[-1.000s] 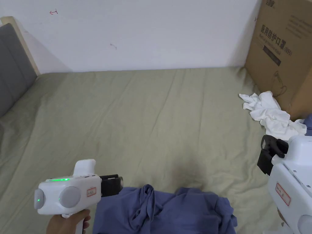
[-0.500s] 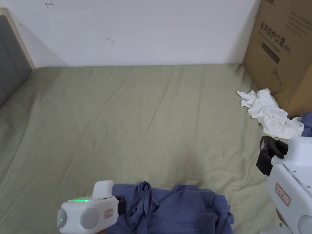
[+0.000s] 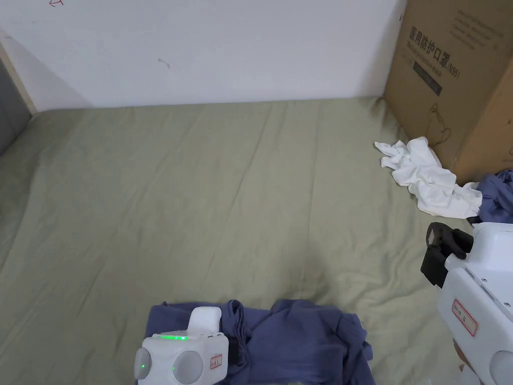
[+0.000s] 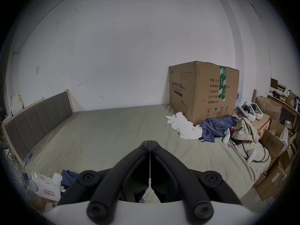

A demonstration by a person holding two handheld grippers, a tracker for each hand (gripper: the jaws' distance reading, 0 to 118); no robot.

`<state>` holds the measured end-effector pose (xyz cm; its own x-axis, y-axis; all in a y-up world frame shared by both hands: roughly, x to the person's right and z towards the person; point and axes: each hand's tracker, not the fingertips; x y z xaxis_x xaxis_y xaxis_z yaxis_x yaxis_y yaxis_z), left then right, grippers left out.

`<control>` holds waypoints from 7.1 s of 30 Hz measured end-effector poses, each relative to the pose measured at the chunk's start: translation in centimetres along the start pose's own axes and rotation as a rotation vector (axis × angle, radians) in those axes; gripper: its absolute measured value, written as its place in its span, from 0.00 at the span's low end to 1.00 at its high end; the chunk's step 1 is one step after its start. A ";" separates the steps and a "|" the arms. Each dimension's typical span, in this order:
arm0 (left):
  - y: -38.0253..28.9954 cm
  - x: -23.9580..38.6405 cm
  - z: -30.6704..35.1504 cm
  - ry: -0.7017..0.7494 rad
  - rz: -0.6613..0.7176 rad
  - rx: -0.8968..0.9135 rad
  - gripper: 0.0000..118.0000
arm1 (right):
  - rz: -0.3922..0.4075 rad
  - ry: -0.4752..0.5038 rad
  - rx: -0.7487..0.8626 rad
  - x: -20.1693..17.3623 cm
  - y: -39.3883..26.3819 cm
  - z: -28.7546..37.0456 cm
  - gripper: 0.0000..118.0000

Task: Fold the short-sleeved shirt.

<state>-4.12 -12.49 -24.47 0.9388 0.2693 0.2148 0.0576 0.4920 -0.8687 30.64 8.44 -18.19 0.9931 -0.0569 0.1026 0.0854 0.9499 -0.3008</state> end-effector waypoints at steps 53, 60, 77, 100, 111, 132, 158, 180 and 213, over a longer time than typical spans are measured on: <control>0.8 -15.4 3.4 -0.137 0.223 -0.001 0.17 | 0.060 0.052 -0.064 -4.6 -0.3 -2.9 0.02; 1.5 -15.8 6.9 -0.088 0.219 0.009 0.15 | 0.053 0.064 -0.047 -4.6 0.1 -2.5 0.02; 4.4 -14.3 15.5 0.056 0.172 0.024 0.15 | 0.032 0.110 -0.022 -4.3 0.1 -1.8 0.02; 6.6 9.3 -1.2 -0.076 -0.075 -0.227 0.15 | -0.013 0.014 -0.007 2.8 -0.6 0.3 0.02; 6.1 11.3 -1.3 -0.173 -0.028 -0.222 0.75 | -0.024 -0.006 -0.015 3.4 -0.8 0.8 0.02; 7.3 -0.1 7.0 0.005 -0.024 0.295 0.85 | 0.008 0.023 0.022 1.2 1.0 1.5 0.02; -1.7 9.8 -3.5 -0.050 -0.260 0.069 0.05 | 0.005 -0.006 -0.024 3.2 -0.1 1.0 0.02; 8.4 4.4 15.4 -0.101 -0.152 0.675 0.05 | 0.024 0.075 0.073 -1.7 2.5 2.5 0.02; 6.8 -4.8 22.0 0.245 -0.052 0.912 0.05 | 0.064 0.200 0.053 -11.2 -2.3 -1.1 0.02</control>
<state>-15.71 7.83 -21.61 0.9937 0.0982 0.0539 -0.0889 0.9840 -0.1542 19.39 6.58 -19.71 0.9929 -0.0511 -0.1071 0.0229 0.9681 -0.2496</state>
